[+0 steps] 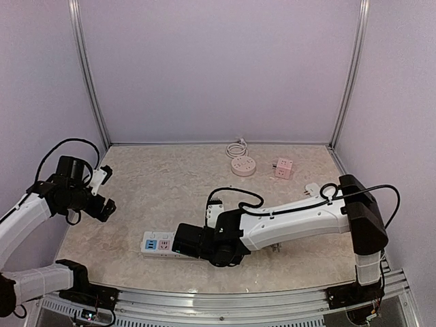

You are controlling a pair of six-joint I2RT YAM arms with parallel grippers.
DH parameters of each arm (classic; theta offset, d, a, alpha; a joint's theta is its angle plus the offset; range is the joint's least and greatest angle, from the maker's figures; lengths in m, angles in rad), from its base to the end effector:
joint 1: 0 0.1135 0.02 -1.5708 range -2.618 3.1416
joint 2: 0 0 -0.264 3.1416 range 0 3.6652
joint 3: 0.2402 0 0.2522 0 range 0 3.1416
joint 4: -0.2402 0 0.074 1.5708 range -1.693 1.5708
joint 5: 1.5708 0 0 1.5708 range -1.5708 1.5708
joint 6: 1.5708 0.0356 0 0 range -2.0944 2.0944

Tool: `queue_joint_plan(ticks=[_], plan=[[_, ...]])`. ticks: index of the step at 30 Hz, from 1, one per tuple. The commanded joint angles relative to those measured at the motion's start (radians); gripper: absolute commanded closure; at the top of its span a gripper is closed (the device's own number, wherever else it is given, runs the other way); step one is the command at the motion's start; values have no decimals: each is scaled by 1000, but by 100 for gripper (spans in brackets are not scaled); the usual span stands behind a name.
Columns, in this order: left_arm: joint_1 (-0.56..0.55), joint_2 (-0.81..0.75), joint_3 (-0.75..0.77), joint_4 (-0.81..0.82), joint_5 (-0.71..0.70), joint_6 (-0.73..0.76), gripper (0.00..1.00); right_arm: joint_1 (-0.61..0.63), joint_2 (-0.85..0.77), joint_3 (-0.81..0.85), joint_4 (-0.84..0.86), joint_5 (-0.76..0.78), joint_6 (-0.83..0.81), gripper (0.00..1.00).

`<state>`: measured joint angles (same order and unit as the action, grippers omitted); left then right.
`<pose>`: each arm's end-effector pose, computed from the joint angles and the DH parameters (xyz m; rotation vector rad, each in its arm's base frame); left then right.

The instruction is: Insert the plug

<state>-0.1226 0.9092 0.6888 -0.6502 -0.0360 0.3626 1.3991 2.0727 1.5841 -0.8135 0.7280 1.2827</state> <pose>0.1794 -0.0208 0.2430 0.5721 2.3786 0.1507 0.0948 0.4080 0.1860 -0.0160 2.3767 0.1063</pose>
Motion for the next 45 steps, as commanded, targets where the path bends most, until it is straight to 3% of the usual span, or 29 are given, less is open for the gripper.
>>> queue_joint_plan(ticks=[1, 7, 18, 21, 22, 26, 29, 33, 35, 41, 45], plan=[[10, -11, -11, 16, 13, -10, 1, 11, 52, -51, -122, 14, 50, 100], [16, -7, -5, 32, 5, -12, 1, -58, 48, -257, 5, -79, -16, 100], [49, 5, 1, 31, 7, -13, 1, -107, 36, -249, -56, -72, -101, 99], [49, 12, 3, 27, 16, -12, 1, -108, -4, -161, -67, -71, -181, 18], [50, 14, 4, 26, 16, -12, 1, -110, -24, -126, -76, -69, -200, 3], [54, 13, 9, 16, 20, -10, 1, -125, -127, -32, -76, -87, -326, 0], [59, 12, 8, 10, 24, -7, 1, -168, -223, 4, -72, -188, -456, 0], [73, 17, 9, 8, 24, -4, 1, -314, -319, 2, -76, -454, -575, 0], [81, 21, 11, 3, 22, -2, 1, -429, -349, -9, -90, -499, -589, 2], [114, 38, 13, -2, 6, -4, 1, -758, -363, -34, 27, -331, -626, 2], [152, 61, 16, 0, -6, -8, 1, -910, -260, -2, 157, -312, -664, 0]])
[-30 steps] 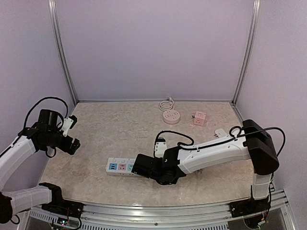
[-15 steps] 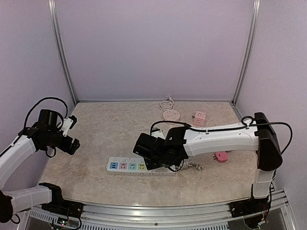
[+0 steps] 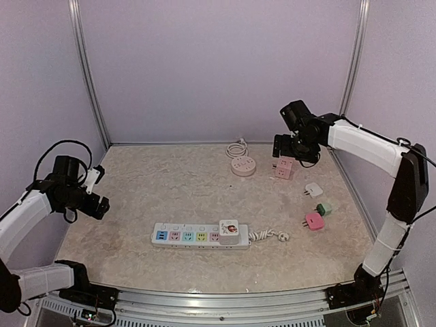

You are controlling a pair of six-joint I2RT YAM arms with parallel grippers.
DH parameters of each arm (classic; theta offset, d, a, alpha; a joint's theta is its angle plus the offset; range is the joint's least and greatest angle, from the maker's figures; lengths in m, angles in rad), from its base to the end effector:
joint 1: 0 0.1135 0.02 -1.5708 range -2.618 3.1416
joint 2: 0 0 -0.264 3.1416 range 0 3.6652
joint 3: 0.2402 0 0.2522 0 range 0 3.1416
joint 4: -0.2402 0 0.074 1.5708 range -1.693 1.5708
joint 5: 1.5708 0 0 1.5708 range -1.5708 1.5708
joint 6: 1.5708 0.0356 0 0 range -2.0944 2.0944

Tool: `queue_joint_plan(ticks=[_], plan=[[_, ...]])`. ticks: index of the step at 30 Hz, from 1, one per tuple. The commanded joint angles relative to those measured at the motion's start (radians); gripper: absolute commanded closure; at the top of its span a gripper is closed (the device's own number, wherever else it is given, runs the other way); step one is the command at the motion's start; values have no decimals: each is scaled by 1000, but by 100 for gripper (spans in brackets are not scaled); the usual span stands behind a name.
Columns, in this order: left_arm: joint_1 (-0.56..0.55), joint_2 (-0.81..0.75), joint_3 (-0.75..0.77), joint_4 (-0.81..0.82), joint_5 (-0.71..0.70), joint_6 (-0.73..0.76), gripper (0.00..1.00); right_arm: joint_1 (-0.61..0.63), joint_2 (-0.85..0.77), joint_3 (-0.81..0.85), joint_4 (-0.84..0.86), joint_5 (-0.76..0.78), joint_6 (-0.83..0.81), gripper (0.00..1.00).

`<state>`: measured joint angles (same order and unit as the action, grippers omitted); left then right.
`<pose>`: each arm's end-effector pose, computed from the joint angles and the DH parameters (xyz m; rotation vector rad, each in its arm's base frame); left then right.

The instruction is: Insert the plug

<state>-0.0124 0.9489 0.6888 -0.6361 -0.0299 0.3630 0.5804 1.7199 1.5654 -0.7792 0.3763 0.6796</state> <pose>0.1868 -0.0013 0.2375 0.4493 2.4348 0.1879 0.3201 0.1943 0.3101 0.2710 2.4023 0.0976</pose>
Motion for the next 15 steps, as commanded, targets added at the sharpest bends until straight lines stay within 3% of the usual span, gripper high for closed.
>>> queue_joint_plan(ticks=[1, 8, 15], plan=[[50, 26, 16, -15, -12, -8, 1, -115, 131, 57, 131, 36, -74, 0], [103, 79, 16, -3, -17, -12, 1, -179, 391, 273, 110, -8, -134, 8], [117, 113, 12, 3, -25, -14, 1, -191, 501, 304, 120, 12, -138, 15]])
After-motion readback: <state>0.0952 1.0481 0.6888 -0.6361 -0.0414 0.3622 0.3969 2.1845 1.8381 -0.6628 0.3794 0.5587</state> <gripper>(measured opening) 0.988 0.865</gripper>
